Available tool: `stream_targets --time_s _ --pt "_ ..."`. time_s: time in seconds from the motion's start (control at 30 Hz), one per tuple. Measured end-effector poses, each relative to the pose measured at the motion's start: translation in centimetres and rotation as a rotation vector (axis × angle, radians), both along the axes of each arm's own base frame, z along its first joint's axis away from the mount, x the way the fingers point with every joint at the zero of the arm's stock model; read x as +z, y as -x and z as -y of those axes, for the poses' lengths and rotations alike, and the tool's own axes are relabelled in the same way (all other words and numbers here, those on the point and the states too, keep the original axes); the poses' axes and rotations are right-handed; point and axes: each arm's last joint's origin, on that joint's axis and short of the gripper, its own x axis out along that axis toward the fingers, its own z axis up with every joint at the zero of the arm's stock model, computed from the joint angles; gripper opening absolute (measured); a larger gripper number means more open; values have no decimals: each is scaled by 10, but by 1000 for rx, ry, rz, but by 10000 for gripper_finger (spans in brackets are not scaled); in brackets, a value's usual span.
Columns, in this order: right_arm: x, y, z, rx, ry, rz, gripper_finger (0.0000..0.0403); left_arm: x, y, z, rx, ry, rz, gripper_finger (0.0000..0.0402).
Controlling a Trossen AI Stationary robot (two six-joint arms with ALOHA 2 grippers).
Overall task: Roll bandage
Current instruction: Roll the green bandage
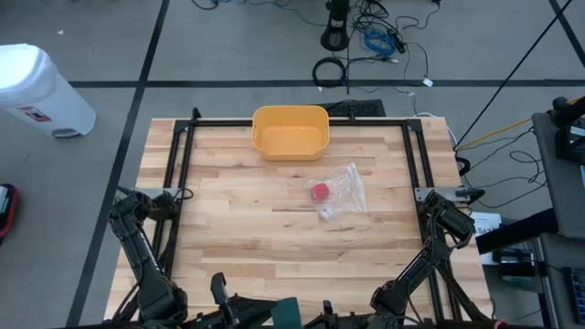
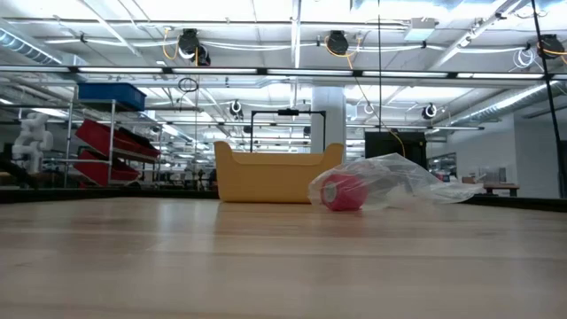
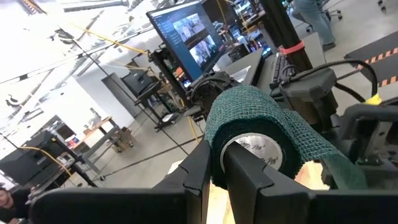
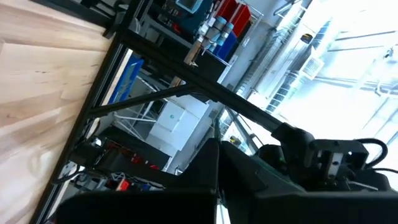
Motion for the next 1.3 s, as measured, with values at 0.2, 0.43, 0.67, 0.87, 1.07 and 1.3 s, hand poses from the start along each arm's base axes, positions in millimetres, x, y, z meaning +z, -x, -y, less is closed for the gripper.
stream_targets --time_s 0.2,0.43,0.67,0.87,1.07,1.3 --pt "2 3 -2 7 -22 18 1 -1 0 -1 20 -10 -8 47" --pt "14 10 -14 40 -77 34 1 -3 -2 -3 42 -34 -23 47" --pt "51 18 -34 124 -218 61 0 -3 -9 -9 72 -40 -28 47" --pt "88 15 -42 147 -279 53 0 -5 -12 -10 40 -68 -43 47" --pt "124 14 -43 146 -244 89 0 -9 -13 -9 9 -94 -66 47" --pt "160 15 -40 181 -276 164 0 -11 -11 -8 1 -99 -78 47"
